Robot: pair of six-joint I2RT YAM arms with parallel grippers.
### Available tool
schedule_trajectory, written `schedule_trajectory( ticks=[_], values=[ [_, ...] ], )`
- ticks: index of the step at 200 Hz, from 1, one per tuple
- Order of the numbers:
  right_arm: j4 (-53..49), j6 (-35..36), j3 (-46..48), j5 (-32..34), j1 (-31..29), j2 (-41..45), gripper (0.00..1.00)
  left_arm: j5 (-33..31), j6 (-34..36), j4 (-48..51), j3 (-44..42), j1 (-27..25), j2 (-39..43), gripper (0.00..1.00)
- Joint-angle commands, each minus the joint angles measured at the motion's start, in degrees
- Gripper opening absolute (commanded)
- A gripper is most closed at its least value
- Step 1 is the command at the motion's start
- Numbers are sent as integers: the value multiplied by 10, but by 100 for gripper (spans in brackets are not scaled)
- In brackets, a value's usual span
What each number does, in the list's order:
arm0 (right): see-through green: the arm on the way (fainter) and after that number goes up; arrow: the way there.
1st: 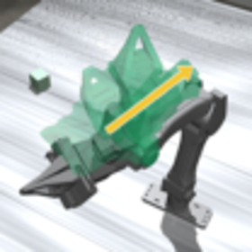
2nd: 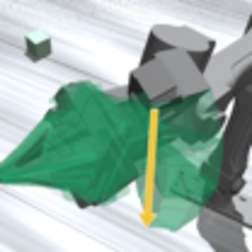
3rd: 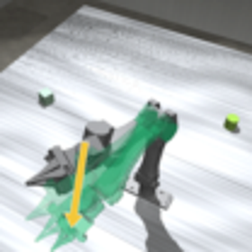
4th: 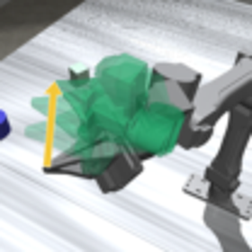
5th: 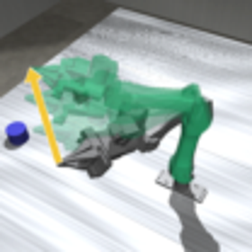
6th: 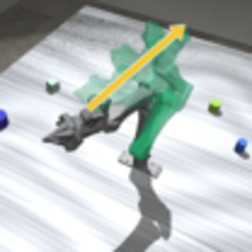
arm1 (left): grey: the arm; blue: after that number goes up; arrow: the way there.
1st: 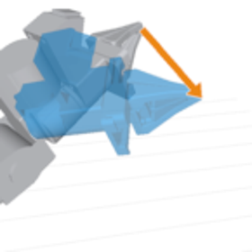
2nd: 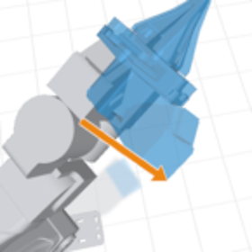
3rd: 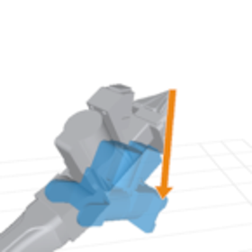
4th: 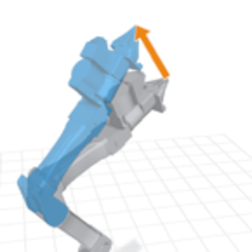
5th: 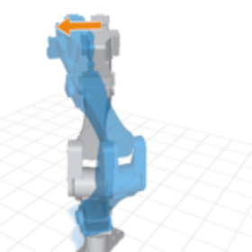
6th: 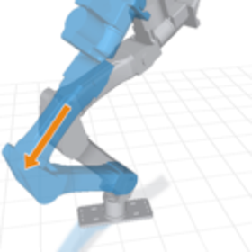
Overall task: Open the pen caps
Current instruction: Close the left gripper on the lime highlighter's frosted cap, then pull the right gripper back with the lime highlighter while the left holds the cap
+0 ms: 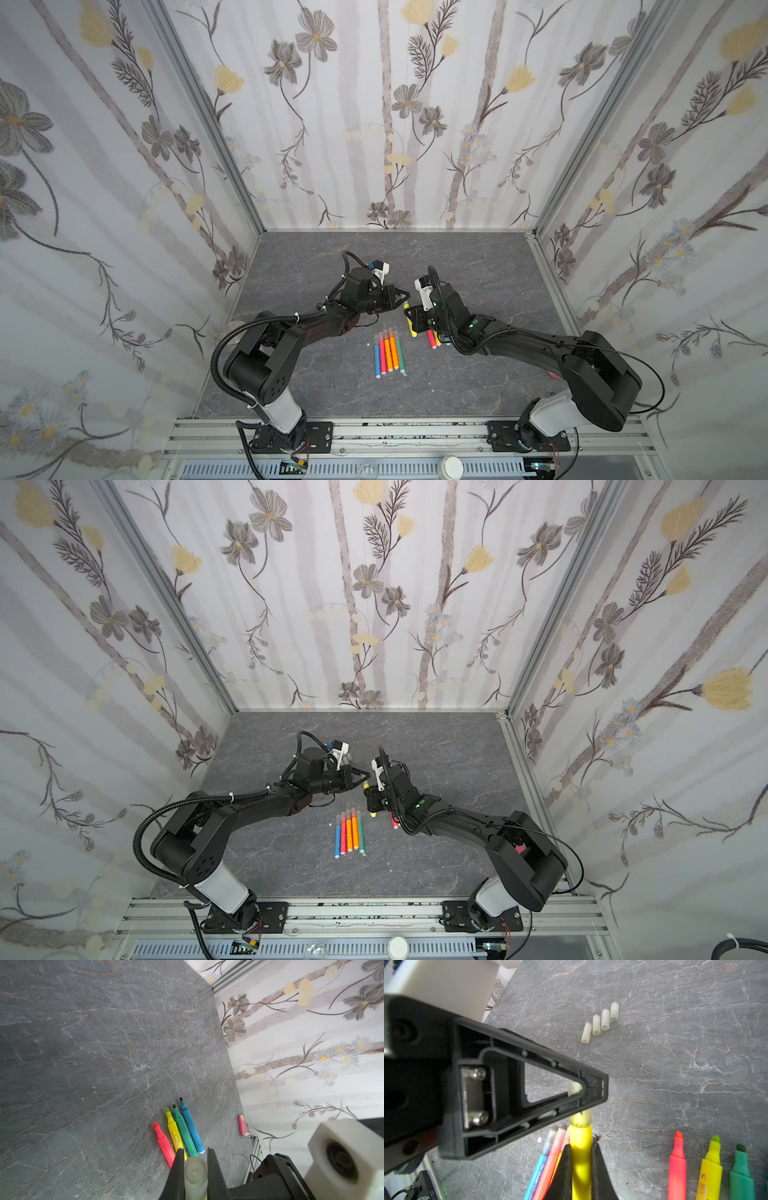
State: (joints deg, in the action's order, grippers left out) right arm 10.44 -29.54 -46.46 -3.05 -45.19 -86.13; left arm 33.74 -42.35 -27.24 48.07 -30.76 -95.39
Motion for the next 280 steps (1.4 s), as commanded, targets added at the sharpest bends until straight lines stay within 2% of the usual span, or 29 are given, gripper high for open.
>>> schedule_trajectory(
  ticks=[1,38,80,102,139,200,280],
  values=[
    [33,-3,1,1,0,0,21,12,-11,-22,-1,0,3,0],
    [38,-4,-1,6,0,-6,25,18,-25,-33,0,1,8,0],
    [42,-6,-3,1,0,-17,23,15,-33,-33,-1,1,16,0],
    [41,-5,-1,0,0,-17,18,16,-40,-38,2,2,19,0],
    [44,-6,7,-3,0,-14,0,12,-40,-34,14,5,17,0],
    [41,-9,28,-12,-4,1,0,-24,-1,6,42,30,10,0],
    [42,-23,91,-3,-14,48,0,-29,23,40,93,63,-13,0]
  ],
)
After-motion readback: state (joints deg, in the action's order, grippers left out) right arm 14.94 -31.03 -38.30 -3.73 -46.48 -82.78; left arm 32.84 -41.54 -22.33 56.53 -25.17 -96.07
